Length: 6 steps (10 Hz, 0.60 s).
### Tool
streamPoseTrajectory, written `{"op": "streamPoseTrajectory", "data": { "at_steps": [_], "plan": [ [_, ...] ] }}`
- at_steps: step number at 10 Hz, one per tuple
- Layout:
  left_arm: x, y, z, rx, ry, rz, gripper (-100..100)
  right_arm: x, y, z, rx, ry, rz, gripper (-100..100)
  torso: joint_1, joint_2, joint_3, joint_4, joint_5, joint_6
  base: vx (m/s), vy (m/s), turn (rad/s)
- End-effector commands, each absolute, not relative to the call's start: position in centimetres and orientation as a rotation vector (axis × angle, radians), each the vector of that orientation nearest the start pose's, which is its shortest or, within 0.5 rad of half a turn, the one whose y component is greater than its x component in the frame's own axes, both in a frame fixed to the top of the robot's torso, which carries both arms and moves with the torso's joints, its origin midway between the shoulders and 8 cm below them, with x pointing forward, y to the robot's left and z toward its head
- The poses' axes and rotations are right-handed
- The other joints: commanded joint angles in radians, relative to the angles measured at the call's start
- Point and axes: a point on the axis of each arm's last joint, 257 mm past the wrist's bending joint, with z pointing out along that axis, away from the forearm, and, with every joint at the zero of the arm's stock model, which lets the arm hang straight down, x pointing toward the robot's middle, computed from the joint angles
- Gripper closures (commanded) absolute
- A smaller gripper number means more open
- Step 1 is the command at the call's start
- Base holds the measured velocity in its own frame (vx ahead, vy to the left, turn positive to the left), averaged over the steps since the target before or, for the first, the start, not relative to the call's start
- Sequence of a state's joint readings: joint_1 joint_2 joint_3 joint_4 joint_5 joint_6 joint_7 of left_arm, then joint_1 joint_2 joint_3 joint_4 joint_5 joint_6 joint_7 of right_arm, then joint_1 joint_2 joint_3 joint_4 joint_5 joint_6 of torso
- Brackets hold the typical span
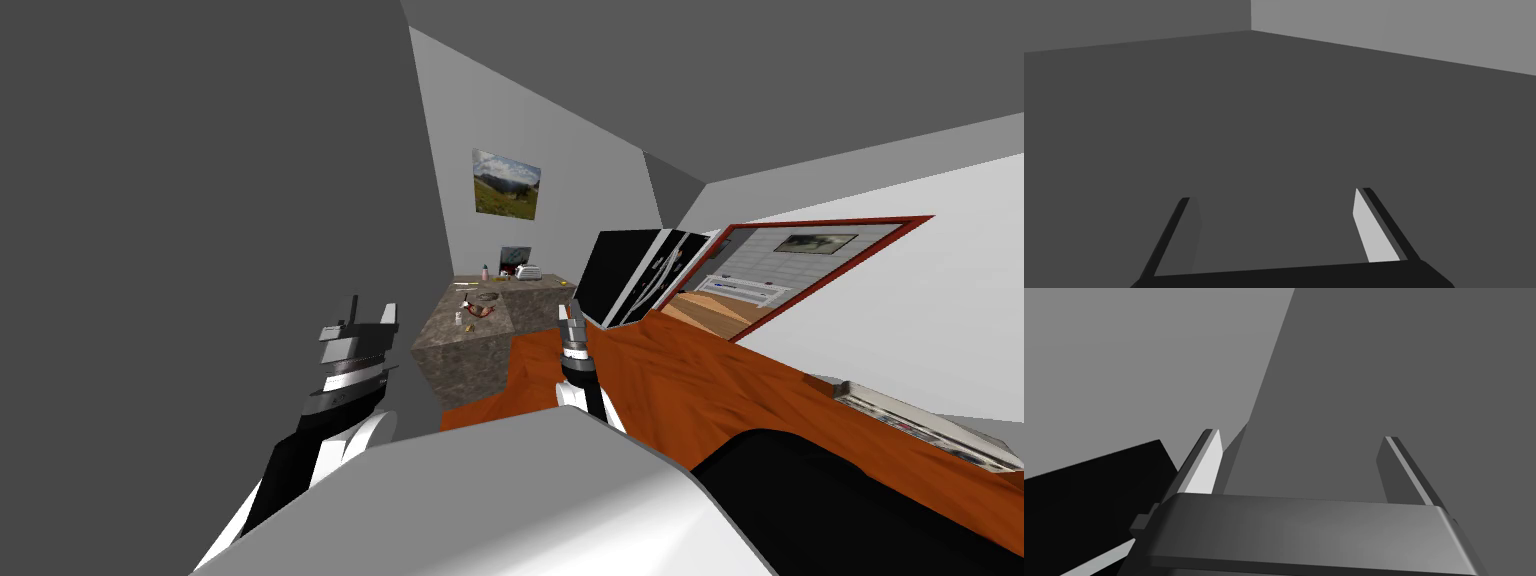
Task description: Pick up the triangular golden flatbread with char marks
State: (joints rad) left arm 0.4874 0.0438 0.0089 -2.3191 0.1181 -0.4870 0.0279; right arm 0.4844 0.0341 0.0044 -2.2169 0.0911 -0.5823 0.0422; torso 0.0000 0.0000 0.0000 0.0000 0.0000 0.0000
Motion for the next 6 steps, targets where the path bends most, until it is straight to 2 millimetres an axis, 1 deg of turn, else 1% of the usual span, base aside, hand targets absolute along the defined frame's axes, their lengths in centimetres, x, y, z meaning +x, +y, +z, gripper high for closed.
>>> {"op": "streamPoseTrajectory", "data": {
  "at_steps": [1,3,4,5,6],
  "plan": [
    [34.7,28.6,3.8,-0.685,0.600,-1.400,-100,34.5,-26.7,1.6,0.581,0.627,1.227,0,0.000,0.000,0.000,0.000,0.000,0.000,-0.012,-0.028,-0.004],
    [35.7,28.6,3.2,-0.700,0.651,-1.384,-100,34.5,-26.7,1.6,0.581,0.627,1.227,0,-0.003,0.001,0.000,0.000,-0.001,0.000,-0.022,-0.057,0.002],
    [35.9,28.6,2.9,-0.709,0.659,-1.381,-100,34.5,-26.7,1.6,0.581,0.627,1.227,0,-0.004,0.002,0.001,0.000,-0.001,0.000,-0.022,-0.033,0.002],
    [36.6,28.7,2.5,-0.724,0.688,-1.369,-100,34.5,-26.7,1.6,0.581,0.627,1.227,0,-0.002,0.001,0.001,0.000,-0.001,0.000,-0.019,-0.034,0.001],
    [36.7,28.7,2.4,-0.727,0.691,-1.368,-100,34.5,-26.7,1.6,0.581,0.627,1.227,0,-0.002,0.001,0.001,0.000,-0.001,0.000,-0.017,-0.029,0.002]
  ]
}}
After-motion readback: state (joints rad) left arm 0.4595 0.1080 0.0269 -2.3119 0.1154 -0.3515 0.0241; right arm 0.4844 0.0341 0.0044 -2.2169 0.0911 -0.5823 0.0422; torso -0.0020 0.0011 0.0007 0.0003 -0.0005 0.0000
